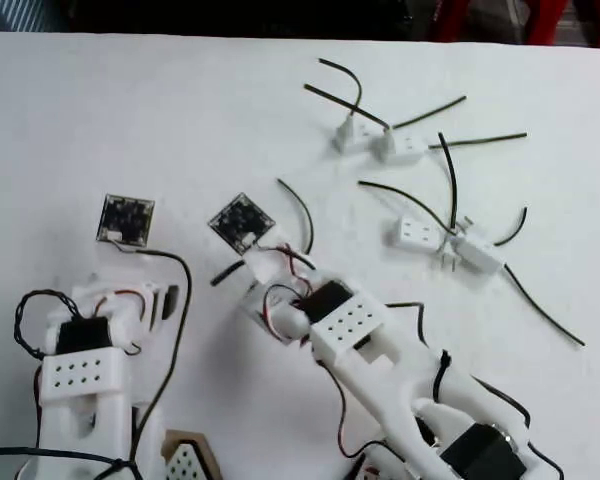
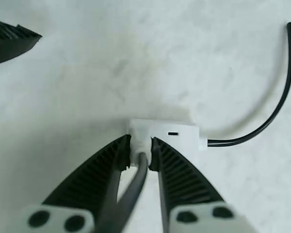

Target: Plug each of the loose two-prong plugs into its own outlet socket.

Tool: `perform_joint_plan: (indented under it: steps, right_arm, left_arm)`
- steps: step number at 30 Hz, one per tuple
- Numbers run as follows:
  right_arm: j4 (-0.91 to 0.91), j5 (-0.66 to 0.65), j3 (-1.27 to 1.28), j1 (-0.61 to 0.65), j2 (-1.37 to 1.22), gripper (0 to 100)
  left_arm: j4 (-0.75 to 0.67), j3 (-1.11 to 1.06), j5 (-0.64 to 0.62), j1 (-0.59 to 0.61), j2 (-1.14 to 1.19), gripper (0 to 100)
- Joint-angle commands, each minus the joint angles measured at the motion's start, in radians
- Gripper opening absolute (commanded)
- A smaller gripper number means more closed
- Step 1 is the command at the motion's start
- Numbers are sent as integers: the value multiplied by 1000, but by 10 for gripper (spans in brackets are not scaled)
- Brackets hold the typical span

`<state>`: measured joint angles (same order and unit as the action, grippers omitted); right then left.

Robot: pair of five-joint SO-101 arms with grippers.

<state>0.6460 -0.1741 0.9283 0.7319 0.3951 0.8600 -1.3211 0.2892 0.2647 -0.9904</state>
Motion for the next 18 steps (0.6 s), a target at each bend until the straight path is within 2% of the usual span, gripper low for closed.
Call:
perform_joint_plan:
  steps: [1, 13, 18]
  right_arm:
    - [15, 0, -34, -12, 18, 18]
    - [7, 2, -41, -7, -93, 18]
    - [15, 54, -71, -7, -159, 18]
  left_arm:
    - [-18, 6, -5, 2, -24, 255]
    - [-18, 6, -5, 2, -24, 255]
    - [-18, 6, -5, 2, -24, 255]
